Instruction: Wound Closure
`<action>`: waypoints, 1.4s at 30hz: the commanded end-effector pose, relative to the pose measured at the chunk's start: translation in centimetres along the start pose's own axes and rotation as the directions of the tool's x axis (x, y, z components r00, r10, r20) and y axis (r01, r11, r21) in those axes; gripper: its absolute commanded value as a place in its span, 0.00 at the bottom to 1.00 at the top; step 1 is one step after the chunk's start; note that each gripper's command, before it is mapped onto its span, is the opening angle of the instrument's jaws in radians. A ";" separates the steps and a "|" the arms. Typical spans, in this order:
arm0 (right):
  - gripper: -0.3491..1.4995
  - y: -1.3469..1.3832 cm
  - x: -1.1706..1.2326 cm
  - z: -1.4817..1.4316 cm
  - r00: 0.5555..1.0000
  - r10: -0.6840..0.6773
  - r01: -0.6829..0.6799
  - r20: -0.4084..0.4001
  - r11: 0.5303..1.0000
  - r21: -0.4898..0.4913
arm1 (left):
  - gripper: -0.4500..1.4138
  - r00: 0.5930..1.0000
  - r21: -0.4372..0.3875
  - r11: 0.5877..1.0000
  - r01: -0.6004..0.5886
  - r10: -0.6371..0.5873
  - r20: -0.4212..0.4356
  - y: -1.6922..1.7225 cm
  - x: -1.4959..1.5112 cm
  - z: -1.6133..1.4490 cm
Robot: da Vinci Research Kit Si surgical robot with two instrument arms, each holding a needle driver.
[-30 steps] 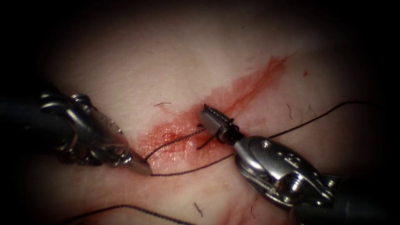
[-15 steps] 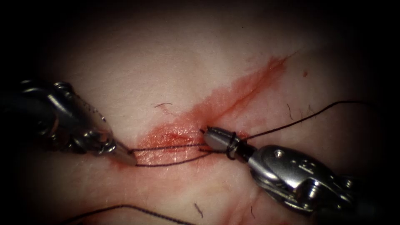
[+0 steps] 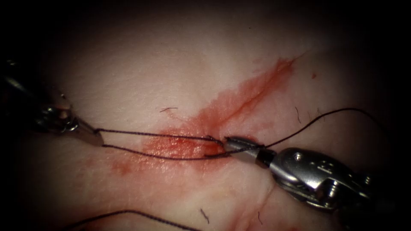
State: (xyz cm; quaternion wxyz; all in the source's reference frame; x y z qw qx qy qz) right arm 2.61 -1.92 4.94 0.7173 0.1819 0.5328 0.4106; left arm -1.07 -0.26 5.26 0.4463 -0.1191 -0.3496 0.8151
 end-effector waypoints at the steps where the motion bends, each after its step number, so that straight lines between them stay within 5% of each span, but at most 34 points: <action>1: 0.00 0.02 0.06 0.07 1.000 -0.019 0.019 -0.001 0.998 0.064 | 0.00 1.000 0.000 1.000 0.000 0.000 -0.001 0.01 0.01 0.06; 13: 0.00 -0.05 0.07 -0.10 0.998 -0.063 0.054 0.029 0.972 0.228 | 0.00 1.000 -0.004 1.000 0.007 -0.007 -0.008 -0.02 0.09 -0.04; 22: 0.00 -0.31 0.07 -0.07 0.997 -0.077 0.064 0.031 0.951 0.301 | 0.00 0.994 0.028 0.998 0.061 -0.059 -0.089 -0.12 0.59 -0.36; 42: 0.00 -0.43 -0.07 -0.01 0.994 -0.099 0.083 0.035 0.942 0.326 | 0.00 0.991 0.099 0.995 -0.026 0.038 -0.125 -0.02 2.03 0.20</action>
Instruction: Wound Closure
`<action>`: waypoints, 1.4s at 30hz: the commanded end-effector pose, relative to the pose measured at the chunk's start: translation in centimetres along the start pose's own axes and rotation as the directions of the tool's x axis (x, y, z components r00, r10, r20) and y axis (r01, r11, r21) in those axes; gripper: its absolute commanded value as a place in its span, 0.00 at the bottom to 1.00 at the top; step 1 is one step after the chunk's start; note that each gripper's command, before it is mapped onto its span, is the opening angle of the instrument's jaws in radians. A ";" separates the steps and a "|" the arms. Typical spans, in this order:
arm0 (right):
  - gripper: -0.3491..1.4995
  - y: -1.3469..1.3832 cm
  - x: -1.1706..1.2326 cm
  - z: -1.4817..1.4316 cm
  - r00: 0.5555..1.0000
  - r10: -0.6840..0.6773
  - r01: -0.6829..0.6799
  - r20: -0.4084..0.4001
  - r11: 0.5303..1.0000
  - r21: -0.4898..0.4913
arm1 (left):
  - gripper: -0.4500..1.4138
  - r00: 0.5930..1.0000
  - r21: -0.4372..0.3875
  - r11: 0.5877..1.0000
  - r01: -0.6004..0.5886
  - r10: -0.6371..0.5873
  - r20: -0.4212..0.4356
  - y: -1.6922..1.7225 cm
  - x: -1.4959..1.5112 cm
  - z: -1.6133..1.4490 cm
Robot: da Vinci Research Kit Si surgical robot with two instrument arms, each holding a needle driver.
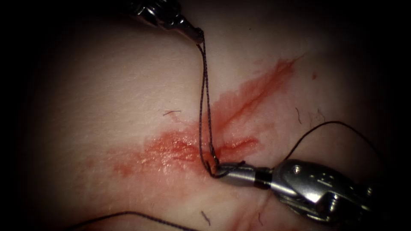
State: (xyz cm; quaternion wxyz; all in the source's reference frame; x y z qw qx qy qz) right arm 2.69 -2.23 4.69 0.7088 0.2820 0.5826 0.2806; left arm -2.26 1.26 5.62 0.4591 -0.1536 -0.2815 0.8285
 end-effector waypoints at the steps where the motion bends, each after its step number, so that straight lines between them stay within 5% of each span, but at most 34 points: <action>1: 0.00 -0.03 0.01 0.08 1.000 -0.006 0.006 0.020 1.000 0.000 | 0.00 1.000 0.020 1.000 0.002 -0.002 -0.021 -0.04 0.11 0.04; 23: 0.00 -0.51 -0.07 0.15 0.993 -0.059 0.042 0.099 0.986 0.162 | 0.00 0.996 0.138 0.990 -0.029 0.040 -0.077 -0.32 0.23 0.03; 28: 0.00 -0.60 -0.15 0.17 0.990 -0.073 0.051 0.121 0.984 0.173 | 0.00 0.992 0.249 0.966 -0.071 0.094 -0.083 -0.43 0.30 -0.03; 42: 0.00 -0.63 -0.28 0.25 0.989 -0.061 0.037 0.132 0.984 0.177 | 0.00 0.987 0.376 0.923 -0.080 0.126 -0.098 -0.70 0.39 -0.20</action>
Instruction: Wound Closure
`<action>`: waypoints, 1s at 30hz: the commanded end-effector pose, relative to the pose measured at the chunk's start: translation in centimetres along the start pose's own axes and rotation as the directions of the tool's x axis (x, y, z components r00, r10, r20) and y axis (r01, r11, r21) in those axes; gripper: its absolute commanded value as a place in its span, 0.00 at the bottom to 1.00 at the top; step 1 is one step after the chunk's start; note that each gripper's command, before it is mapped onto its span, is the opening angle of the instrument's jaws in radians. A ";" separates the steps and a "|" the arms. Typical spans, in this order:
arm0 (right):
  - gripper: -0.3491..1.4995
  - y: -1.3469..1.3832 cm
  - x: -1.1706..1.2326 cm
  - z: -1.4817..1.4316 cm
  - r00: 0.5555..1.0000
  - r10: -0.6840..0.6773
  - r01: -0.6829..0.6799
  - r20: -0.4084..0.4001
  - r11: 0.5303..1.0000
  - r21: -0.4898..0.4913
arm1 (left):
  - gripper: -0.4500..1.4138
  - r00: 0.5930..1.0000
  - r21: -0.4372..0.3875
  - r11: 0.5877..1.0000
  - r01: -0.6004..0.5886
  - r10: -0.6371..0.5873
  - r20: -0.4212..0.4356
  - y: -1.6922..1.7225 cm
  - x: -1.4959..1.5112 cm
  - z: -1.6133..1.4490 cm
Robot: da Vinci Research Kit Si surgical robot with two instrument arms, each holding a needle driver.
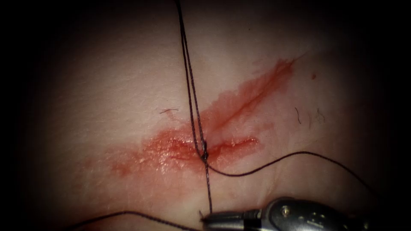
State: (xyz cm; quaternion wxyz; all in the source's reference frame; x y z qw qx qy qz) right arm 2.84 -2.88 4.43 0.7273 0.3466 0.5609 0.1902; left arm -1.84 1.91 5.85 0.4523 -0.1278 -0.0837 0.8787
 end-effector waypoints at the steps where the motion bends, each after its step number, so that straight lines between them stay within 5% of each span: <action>1: 0.00 0.03 0.01 0.09 1.000 0.002 -0.002 -0.002 1.000 0.001 | 0.00 1.000 0.007 1.000 -0.002 0.002 0.000 0.01 0.07 0.05; 30: 0.00 -0.18 -0.17 0.10 0.999 0.006 -0.011 0.050 0.996 0.091 | 0.00 0.996 0.181 0.983 0.036 -0.020 -0.088 -0.20 0.02 -0.17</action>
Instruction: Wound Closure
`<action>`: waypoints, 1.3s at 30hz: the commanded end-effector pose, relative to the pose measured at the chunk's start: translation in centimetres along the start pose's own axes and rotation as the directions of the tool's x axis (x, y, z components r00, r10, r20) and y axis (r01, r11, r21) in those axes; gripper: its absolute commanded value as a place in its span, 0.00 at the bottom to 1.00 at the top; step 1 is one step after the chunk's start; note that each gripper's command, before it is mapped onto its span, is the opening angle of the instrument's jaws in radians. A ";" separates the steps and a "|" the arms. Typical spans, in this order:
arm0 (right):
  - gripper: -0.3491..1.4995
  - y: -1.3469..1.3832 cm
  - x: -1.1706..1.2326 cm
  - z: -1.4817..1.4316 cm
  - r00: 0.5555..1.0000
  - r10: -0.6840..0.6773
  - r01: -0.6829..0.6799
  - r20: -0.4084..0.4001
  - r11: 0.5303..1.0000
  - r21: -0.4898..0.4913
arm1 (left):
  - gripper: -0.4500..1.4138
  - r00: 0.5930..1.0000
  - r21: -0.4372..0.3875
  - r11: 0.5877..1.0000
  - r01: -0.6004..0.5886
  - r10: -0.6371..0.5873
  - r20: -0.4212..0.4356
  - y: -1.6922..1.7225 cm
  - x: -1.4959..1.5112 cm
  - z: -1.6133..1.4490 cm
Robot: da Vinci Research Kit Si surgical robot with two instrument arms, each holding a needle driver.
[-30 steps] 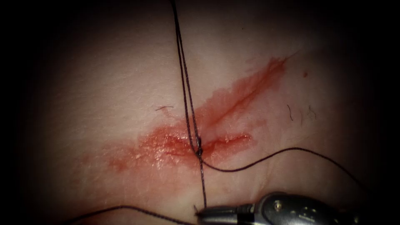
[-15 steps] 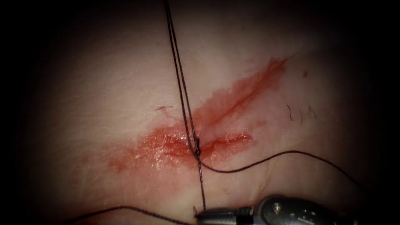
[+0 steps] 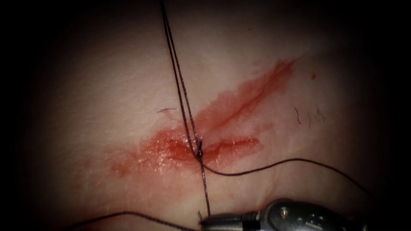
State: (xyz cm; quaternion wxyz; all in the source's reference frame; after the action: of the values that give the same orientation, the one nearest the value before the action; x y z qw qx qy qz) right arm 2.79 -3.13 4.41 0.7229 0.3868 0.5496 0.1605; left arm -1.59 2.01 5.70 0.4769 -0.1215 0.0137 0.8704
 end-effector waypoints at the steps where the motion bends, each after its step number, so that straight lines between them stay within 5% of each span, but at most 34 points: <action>1: 0.00 0.02 -0.01 0.07 1.000 0.002 -0.002 0.003 1.000 0.001 | 0.00 1.000 0.010 1.000 0.000 0.000 -0.006 0.01 0.06 0.05; 39: 0.00 -0.12 -0.20 0.12 0.997 0.055 -0.056 0.054 0.998 0.025 | 0.00 0.999 0.084 0.996 -0.031 0.033 -0.029 -0.11 0.09 -0.04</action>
State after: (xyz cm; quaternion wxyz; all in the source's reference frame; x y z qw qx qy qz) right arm 2.74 -3.39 4.45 0.7277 0.4154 0.5208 0.1633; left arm -1.48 2.09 5.60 0.4669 -0.1126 0.0600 0.8751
